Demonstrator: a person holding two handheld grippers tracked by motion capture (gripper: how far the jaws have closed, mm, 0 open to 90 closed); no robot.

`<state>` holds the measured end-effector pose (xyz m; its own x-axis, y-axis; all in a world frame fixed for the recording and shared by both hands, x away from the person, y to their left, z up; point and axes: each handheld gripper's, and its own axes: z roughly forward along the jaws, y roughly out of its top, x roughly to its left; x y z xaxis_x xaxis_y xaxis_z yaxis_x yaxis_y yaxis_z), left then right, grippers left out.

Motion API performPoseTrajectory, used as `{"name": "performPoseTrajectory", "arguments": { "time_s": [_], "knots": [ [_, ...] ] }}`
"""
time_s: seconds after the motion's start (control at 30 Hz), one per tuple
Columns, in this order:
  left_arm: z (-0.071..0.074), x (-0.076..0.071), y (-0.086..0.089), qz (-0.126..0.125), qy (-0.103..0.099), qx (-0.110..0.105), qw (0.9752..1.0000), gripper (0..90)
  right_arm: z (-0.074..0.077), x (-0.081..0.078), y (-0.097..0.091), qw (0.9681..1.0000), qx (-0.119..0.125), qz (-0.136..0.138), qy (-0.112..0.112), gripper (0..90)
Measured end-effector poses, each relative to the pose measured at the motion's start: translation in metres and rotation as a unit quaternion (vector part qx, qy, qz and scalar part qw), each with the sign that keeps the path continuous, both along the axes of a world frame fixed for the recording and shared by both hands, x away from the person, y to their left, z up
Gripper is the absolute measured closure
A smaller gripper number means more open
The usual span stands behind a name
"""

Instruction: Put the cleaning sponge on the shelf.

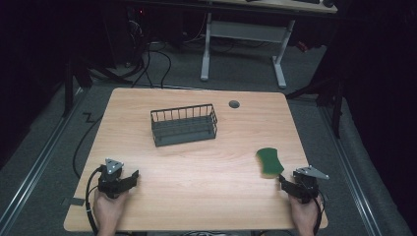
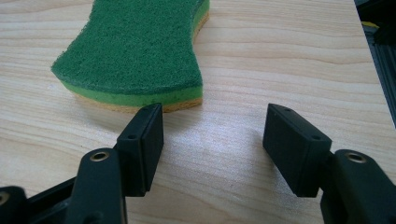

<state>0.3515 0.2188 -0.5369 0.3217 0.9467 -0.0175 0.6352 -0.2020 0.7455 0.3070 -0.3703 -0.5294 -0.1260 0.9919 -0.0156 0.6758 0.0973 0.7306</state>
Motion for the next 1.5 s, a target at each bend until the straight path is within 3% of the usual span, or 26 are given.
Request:
{"name": "performPoseTrajectory", "arguments": {
  "time_s": [0.37, 0.53, 0.7, 0.8, 0.9, 1.03, 1.13, 1.33, 1.5],
  "knots": [
    [0.000, 0.000, 0.000, 0.002, 0.000, -0.001, 1.0000, 32.9, 0.000, 0.000, 0.000, 1.0000, 0.002, -0.001, 0.000, 38.1],
    [0.000, 0.000, 0.003, 0.003, 0.000, -0.018, 0.9998, 34.2, 0.000, 0.000, 0.000, 1.0000, -0.001, -0.001, 0.002, 37.9],
    [0.000, 0.000, -0.001, 0.006, -0.001, 0.001, 1.0000, 34.9, 0.000, 0.000, -0.003, 0.9998, 0.002, 0.017, 0.000, 38.0],
    [0.000, 0.000, -0.001, 0.007, -0.001, 0.000, 1.0000, 34.8, 0.001, -0.002, -0.007, 0.9999, 0.003, 0.015, 0.002, 40.7],
    [0.000, 0.000, 0.000, 0.007, -0.001, -0.008, 0.9999, 34.9, 0.001, -0.005, -0.010, 0.9999, 0.006, 0.011, -0.001, 47.2],
    [0.001, 0.001, 0.002, 0.004, 0.003, -0.026, 0.9996, 35.1, 0.002, -0.008, -0.013, 0.9999, 0.016, 0.006, -0.002, 49.3],
    [0.003, 0.002, 0.000, 0.000, 0.004, -0.036, 0.9994, 35.5, 0.006, -0.011, -0.015, 0.9994, 0.031, 0.006, -0.018, 50.5],
    [0.011, 0.007, -0.008, -0.006, 0.000, -0.042, 0.9991, 37.8, 0.020, -0.008, -0.009, 0.9983, 0.035, 0.016, -0.044, 50.8],
    [0.020, 0.011, -0.016, -0.018, -0.007, -0.047, 0.9987, 40.1, 0.038, 0.004, 0.012, 0.9955, 0.036, 0.056, -0.068, 51.4]
  ]
}}
